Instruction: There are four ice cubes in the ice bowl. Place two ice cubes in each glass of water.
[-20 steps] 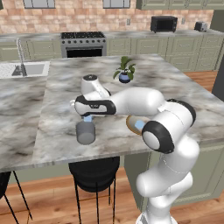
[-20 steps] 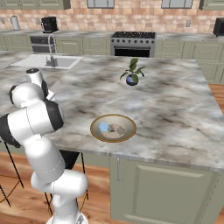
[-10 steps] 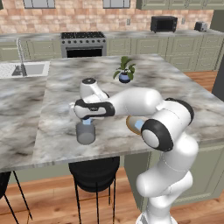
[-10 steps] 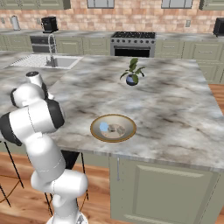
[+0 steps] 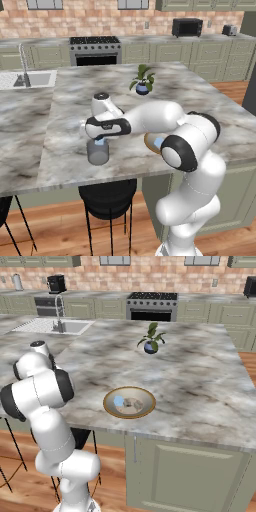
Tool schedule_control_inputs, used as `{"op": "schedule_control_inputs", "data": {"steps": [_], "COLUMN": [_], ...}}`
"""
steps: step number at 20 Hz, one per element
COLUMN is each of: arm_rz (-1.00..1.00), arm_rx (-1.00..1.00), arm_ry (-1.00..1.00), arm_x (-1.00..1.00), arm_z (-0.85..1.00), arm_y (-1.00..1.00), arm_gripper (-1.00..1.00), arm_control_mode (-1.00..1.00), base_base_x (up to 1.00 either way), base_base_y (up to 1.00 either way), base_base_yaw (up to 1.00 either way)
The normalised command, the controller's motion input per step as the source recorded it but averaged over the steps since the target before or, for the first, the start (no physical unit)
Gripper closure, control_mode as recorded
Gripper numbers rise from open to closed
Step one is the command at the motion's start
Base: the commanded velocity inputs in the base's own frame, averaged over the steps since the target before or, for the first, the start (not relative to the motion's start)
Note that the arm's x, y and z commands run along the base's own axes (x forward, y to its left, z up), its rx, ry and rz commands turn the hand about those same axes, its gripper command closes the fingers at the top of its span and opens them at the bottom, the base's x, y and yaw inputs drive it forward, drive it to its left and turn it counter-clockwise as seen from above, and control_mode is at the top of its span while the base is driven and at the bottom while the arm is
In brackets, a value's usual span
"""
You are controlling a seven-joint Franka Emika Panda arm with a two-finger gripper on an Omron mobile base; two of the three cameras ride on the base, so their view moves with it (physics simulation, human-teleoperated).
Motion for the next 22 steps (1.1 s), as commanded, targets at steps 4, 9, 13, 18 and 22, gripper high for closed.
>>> {"op": "schedule_control_inputs", "data": {"steps": [4,9,13,18,22], "arm_rz": [-0.01,-0.01,-0.01,-0.01,0.00], "arm_rx": [0.00,0.00,0.00,0.00,0.00], "arm_ry": [0.00,0.00,0.00,0.00,0.00], "arm_x": [0.01,0.03,0.12,0.11,0.09], "arm_z": [-0.14,-0.10,-0.01,0.00,-0.01], "arm_y": [0.00,0.00,0.00,0.00,0.06], "arm_gripper": [1.00,1.00,1.00,1.00,-1.00], "arm_control_mode": [-1.00,-1.00,-1.00,-1.00,-1.00], "base_base_x": [0.00,0.00,0.00,0.00,0.00], "base_base_y": [0.00,0.00,0.00,0.00,0.00], "base_base_yaw": [0.00,0.00,0.00,0.00,0.00]}}
